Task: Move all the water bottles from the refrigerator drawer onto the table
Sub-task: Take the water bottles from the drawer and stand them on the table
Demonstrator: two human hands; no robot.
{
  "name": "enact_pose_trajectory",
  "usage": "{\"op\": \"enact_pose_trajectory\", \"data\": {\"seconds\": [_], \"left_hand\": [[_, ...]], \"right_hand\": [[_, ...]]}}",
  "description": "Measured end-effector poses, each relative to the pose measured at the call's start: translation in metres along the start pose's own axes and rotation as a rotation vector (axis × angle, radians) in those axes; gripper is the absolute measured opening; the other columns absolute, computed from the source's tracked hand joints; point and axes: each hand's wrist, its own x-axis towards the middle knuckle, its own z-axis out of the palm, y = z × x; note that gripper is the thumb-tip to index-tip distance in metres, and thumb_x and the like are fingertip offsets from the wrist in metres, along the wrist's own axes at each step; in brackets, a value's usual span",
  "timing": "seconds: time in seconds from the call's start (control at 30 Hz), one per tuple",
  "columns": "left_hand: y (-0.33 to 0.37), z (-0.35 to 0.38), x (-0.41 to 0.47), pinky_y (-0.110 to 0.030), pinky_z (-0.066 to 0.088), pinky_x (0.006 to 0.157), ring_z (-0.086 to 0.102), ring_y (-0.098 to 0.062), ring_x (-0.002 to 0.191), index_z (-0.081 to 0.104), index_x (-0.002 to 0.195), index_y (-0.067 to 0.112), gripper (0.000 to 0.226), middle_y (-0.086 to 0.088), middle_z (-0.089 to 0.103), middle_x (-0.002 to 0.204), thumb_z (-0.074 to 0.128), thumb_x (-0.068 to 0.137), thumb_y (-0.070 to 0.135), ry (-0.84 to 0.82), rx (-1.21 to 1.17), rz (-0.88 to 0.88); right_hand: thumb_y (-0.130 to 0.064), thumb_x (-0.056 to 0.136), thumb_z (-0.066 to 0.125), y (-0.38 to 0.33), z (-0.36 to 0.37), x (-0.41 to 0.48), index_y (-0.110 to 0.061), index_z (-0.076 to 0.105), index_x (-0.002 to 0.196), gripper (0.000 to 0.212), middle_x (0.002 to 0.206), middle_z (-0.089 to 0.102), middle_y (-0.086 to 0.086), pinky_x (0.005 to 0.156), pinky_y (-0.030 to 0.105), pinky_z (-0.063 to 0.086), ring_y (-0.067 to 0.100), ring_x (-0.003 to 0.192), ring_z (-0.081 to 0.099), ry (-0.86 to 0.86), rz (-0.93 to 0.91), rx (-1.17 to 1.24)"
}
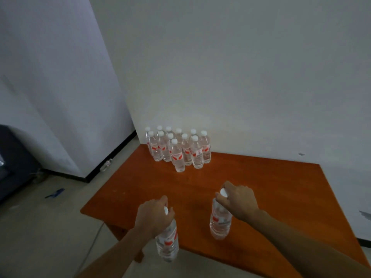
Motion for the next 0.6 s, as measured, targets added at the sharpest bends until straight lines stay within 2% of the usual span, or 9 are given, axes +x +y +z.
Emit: {"op": "enact_pose_trajectory", "data": {"seconds": [0.13,0.27,0.37,0.43,0.53,0.6], "left_hand": [[-0.057,-0.01,0.066,-0.019,0.05,0.063,0.056,-0.005,0.064,0.049,0.087,0.028,0.021,0.012,0.055,0.072,0.051,0.089,0.049,0.011,0.01,0.053],[-0.094,-0.019,0.138,-0.022,0.048,0.062,0.056,-0.007,0.067,0.047,0.089,0.026,0.026,0.012,0.054,0.076,0.053,0.088,0.052,0.032,0.046,0.1],[-0.114,-0.016,0.19,-0.019,0.037,0.057,0.053,-0.006,0.066,0.046,0.088,0.026,0.026,0.012,0.052,0.075,0.054,0.088,0.051,0.036,0.053,0.114],[-0.125,-0.011,0.222,-0.017,0.033,0.054,0.051,-0.006,0.064,0.048,0.089,0.025,0.026,0.012,0.051,0.074,0.054,0.089,0.05,0.029,0.051,0.109],[-0.141,0.0,0.268,-0.02,0.043,0.058,0.054,-0.008,0.066,0.052,0.094,0.022,0.029,0.009,0.055,0.076,0.054,0.089,0.05,-0.006,0.034,0.086],[-0.149,0.009,0.297,-0.022,0.047,0.061,0.057,-0.009,0.067,0.053,0.099,0.022,0.03,0.009,0.059,0.079,0.053,0.089,0.05,-0.029,0.017,0.108]], "right_hand": [[-0.06,0.093,0.039,-0.03,0.023,0.066,-0.026,0.051,0.105,0.038,0.08,0.06,-0.008,0.05,0.013,0.042,0.004,0.062,0.058,-0.025,0.064,0.014],[-0.06,0.092,0.042,-0.042,0.042,0.123,-0.024,0.051,0.107,0.04,0.08,0.061,-0.007,0.053,0.018,0.05,0.004,0.061,0.058,-0.004,0.145,0.077],[-0.058,0.093,0.042,-0.043,0.054,0.168,-0.022,0.052,0.106,0.04,0.074,0.058,-0.008,0.05,0.02,0.048,0.004,0.055,0.054,0.019,0.155,0.072],[-0.058,0.094,0.04,-0.041,0.063,0.199,-0.023,0.052,0.109,0.041,0.071,0.057,-0.008,0.045,0.018,0.038,0.003,0.051,0.048,0.033,0.145,0.049],[-0.059,0.094,0.04,-0.035,0.082,0.241,-0.023,0.052,0.111,0.042,0.078,0.06,-0.008,0.046,0.017,0.034,0.003,0.054,0.05,0.002,0.145,0.046],[-0.059,0.093,0.04,-0.03,0.094,0.264,-0.023,0.052,0.11,0.041,0.086,0.061,-0.007,0.051,0.02,0.043,0.006,0.062,0.055,-0.039,0.169,0.051]]}}
